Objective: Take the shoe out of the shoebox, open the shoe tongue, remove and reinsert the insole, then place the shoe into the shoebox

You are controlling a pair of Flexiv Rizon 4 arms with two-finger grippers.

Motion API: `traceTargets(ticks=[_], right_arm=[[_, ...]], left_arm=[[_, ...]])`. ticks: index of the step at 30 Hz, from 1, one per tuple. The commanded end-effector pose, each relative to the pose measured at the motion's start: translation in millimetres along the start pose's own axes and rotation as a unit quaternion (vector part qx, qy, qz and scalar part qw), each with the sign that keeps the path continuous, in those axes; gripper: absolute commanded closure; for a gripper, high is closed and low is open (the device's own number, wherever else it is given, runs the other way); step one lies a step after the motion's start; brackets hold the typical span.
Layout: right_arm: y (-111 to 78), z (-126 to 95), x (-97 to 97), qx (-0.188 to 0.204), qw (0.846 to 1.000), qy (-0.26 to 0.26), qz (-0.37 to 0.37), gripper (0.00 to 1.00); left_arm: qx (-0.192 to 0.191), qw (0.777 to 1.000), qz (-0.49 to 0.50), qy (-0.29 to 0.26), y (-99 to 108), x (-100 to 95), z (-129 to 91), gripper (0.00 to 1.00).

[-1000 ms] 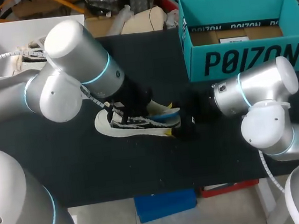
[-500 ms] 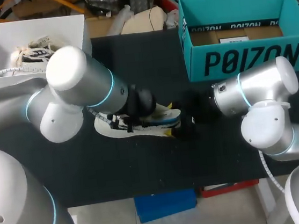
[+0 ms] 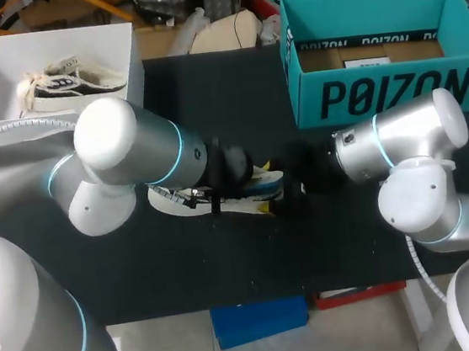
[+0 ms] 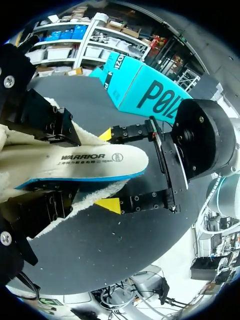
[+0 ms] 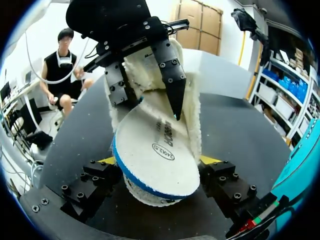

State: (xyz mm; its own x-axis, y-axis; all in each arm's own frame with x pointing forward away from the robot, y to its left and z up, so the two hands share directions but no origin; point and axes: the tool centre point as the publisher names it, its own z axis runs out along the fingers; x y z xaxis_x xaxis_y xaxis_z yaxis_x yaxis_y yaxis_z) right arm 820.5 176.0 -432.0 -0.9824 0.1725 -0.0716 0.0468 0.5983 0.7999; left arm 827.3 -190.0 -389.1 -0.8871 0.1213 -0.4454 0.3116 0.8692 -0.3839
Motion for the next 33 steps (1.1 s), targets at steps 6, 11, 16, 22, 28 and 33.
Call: traceTargets(ticks=[6,11,16,22,28,33], right_arm=[[-1.2,-1,0.8,0.0,1.0,0.0,0.0,1.0],[-1.2,-1,0.8,0.0,1.0,0.0,0.0,1.0],[-1.2,-1,0.8,0.0,1.0,0.0,0.0,1.0],[-1.2,-1,0.8,0.0,1.0,0.0,0.0,1.0],[-1.2,-1,0.8,0.0,1.0,0.0,0.0,1.0],[-1.2,-1,0.8,0.0,1.0,0.0,0.0,1.0]], left_arm=[[0.017,1.0,0.012,0.002,-18,-3.1,7,0.66],[0.017,1.0,0.017,0.001,-24,-4.6,9,0.68],[0.016,1.0,0.015,0.0,-26,-6.1,10,0.82],[0.026,0.999,0.018,0.011,-25,-5.1,9,1.0],[0.066,0.997,0.021,0.029,-20,-0.7,-11,1.0],[0.113,0.992,0.023,0.042,-26,-0.9,-33,1.0]])
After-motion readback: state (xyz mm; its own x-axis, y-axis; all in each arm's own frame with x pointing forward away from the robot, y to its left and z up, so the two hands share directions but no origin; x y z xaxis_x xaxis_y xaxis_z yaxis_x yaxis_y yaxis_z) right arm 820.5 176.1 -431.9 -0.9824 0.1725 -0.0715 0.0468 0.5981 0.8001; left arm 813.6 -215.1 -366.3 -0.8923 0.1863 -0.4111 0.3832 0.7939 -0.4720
